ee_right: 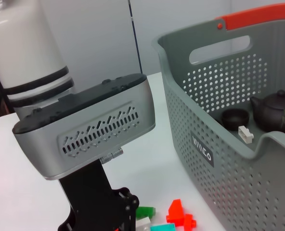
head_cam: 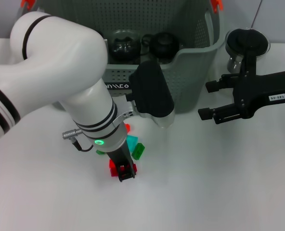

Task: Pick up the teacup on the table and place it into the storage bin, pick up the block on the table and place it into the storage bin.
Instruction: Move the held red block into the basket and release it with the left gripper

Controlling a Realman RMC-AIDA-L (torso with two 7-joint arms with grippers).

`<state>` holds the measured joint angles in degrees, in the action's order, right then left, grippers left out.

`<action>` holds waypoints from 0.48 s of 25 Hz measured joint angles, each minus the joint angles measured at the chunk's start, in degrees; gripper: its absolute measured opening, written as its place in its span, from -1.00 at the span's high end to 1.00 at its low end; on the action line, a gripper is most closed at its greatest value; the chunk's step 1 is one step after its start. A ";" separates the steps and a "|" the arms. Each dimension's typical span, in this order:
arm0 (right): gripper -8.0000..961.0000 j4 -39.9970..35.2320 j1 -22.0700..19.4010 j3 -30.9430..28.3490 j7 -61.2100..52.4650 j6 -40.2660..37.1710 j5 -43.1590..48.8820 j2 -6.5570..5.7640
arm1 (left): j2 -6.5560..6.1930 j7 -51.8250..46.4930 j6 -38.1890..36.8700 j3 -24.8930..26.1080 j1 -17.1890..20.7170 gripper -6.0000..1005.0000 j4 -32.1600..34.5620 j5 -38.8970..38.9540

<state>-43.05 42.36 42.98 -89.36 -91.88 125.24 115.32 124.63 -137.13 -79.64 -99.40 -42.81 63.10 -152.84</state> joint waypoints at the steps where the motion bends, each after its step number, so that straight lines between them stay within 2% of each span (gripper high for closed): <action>1: -0.91 -0.01 0.00 0.00 0.02 0.01 0.00 0.00 | 0.00 -0.14 -0.08 0.00 -0.06 0.59 0.00 0.00; 6: -0.91 -0.02 -0.05 0.00 0.07 -0.04 0.00 -0.01 | 0.00 -0.82 -2.71 0.24 -0.74 0.55 1.00 0.15; 9: -0.91 -0.02 -0.11 0.00 0.07 -0.33 0.00 -0.04 | 0.00 -1.42 -5.67 0.98 -0.54 0.53 4.01 0.83; 12: -0.91 -0.02 -0.31 0.16 0.08 -0.47 0.00 -0.15 | -0.02 -1.66 -9.92 4.93 0.37 0.51 9.03 3.13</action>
<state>-43.07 42.05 43.14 -89.29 -92.35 125.24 115.17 124.61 -138.79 -89.55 -94.47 -42.44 72.13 -149.71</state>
